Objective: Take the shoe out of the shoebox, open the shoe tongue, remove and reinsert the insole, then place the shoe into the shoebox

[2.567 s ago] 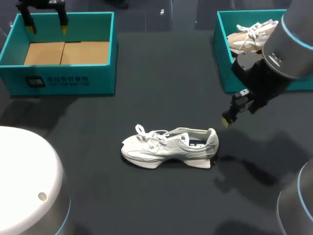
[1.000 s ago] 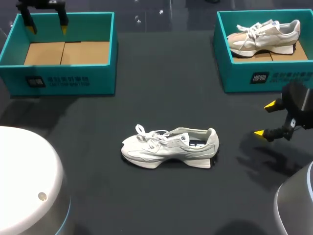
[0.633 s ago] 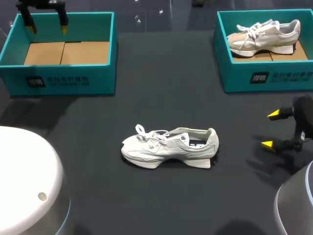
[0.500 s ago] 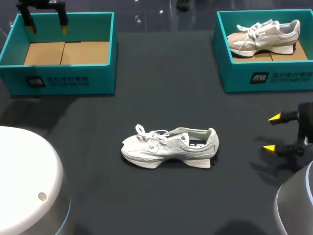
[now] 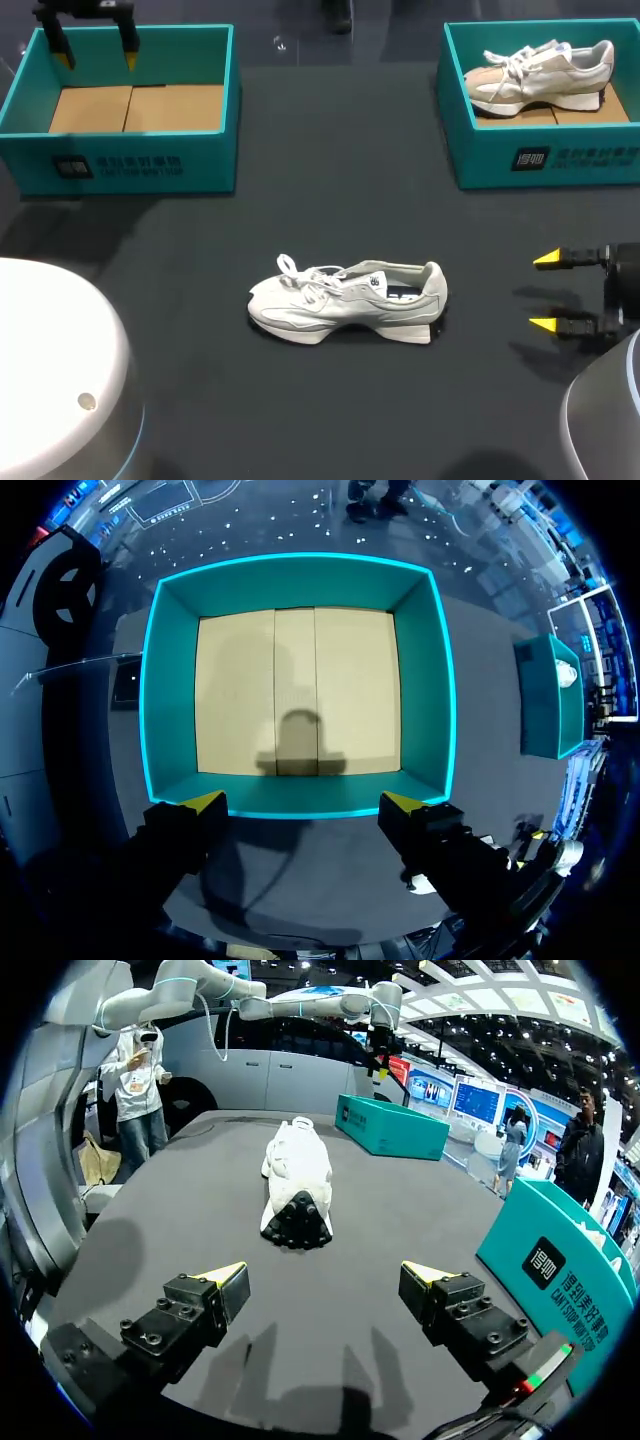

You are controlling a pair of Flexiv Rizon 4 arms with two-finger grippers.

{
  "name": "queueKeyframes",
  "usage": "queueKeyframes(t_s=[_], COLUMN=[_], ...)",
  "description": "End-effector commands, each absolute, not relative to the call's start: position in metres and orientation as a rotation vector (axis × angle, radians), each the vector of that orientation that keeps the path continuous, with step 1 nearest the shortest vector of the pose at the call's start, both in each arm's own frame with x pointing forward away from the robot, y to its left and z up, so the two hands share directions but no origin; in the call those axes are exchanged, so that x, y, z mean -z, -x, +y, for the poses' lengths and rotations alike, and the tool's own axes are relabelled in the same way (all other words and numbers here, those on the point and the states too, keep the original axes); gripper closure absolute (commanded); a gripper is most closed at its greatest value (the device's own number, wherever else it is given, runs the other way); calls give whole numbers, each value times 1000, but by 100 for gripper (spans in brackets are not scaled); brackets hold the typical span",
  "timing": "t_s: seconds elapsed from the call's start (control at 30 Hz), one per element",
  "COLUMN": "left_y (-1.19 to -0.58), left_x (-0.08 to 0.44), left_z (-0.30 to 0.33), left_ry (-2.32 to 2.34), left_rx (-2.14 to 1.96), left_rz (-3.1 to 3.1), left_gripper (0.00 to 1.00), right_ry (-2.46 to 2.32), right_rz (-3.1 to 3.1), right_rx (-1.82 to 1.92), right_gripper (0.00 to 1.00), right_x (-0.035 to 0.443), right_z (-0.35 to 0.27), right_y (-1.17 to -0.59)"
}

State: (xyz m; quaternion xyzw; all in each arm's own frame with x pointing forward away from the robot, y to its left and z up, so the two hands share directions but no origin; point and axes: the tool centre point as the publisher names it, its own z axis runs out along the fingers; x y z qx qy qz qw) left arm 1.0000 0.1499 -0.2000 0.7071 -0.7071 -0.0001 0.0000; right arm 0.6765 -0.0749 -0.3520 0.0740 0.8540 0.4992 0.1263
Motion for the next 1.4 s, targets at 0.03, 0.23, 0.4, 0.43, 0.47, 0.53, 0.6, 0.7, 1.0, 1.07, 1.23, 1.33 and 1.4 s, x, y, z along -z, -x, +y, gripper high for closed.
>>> queueKeyframes(t_s=[0.03, 0.23, 0.4, 0.43, 0.47, 0.53, 0.6, 0.7, 1.0, 1.07, 1.23, 1.33, 1.4], left_y=[-1000, -1000, -1000, -1000, -1000, -1000, -1000, -1000, -1000, -1000, -1000, -1000, -1000], left_x=[200, 200, 200, 200, 200, 200, 200, 200, 200, 200, 200, 200, 200], left_z=[150, 150, 150, 150, 150, 150, 150, 150, 150, 150, 150, 150, 150], left_ry=[-2221, -2221, -2221, -2221, -2221, -2221, -2221, -2221, -2221, -2221, -2221, -2221, -2221], left_rx=[0, 0, 0, 0, 0, 0, 0, 0, 0, 0, 0, 0, 0], left_rz=[-2222, -2222, -2222, -2222, -2222, -2222, -2222, -2222, -2222, -2222, -2222, -2222, -2222], left_gripper=[0, 0, 0, 0, 0, 0, 0, 0, 0, 0, 0, 0, 0], right_ry=[-208, -208, -208, -208, -237, -256, -260, -292, -286, -282, -291, -292, -289], right_rz=[2507, 2507, 2507, 2507, 2504, 2498, 2475, 2487, 2495, 2497, 2495, 2496, 2495], right_rx=[-1460, -1460, -1460, -1460, -1455, -1507, -1571, -1574, -1614, -1622, -1656, -1667, -1670], right_gripper=[0, 0, 0, 0, 0, 0, 0, 0, 0, 0, 0, 0, 0], right_x=[353, 353, 353, 353, 356, 361, 365, 370, 377, 379, 385, 387, 388], right_z=[-75, -75, -75, -75, -76, -74, -70, -63, -44, -40, -32, -25, -20], right_y=[-681, -681, -681, -681, -682, -684, -685, -687, -692, -694, -698, -700, -700])
